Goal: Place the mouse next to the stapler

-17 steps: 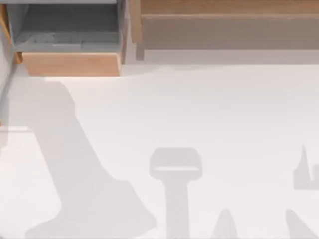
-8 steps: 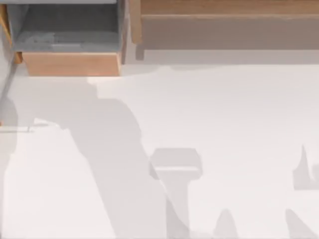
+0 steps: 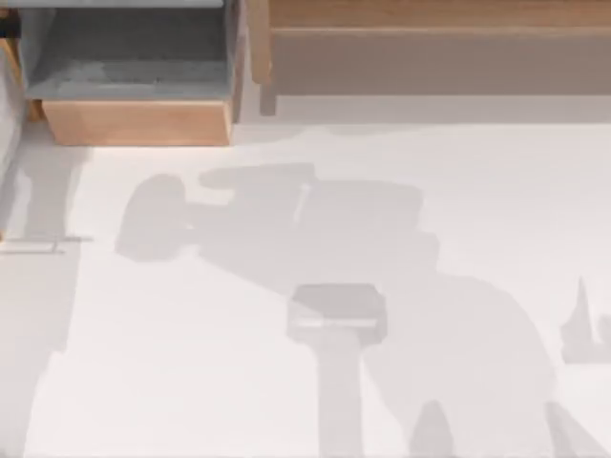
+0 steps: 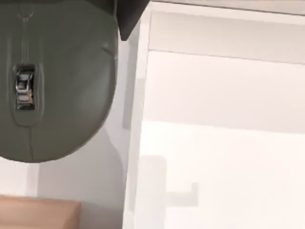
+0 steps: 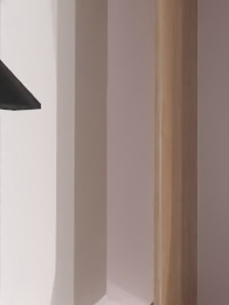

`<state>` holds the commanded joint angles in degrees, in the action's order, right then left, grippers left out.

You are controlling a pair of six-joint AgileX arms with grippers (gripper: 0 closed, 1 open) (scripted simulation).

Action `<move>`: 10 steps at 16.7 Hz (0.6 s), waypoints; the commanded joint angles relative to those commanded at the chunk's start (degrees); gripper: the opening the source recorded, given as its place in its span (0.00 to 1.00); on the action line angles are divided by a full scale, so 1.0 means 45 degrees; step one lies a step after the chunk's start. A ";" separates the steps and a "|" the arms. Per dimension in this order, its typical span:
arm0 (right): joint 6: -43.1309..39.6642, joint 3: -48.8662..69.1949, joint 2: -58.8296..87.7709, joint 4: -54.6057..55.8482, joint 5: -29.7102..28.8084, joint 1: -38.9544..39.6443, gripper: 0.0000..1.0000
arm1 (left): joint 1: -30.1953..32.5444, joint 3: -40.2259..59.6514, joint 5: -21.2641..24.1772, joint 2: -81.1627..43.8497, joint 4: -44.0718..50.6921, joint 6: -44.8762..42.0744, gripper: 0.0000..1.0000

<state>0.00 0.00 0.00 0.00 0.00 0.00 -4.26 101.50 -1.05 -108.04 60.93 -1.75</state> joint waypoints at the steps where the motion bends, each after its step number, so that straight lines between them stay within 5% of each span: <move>1: 0.0000 0.0000 0.0000 0.0000 0.0000 0.0000 1.00 | 0.0487 -0.0877 -0.0055 0.0684 -0.0202 0.0436 0.00; 10: 0.0000 0.0000 0.0000 0.0000 0.0000 0.0000 1.00 | 0.4875 -0.9073 -0.0402 0.6144 -0.1543 0.4236 0.00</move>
<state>0.00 0.00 0.00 0.00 0.00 0.00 17.67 60.67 -2.86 -80.40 53.99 17.31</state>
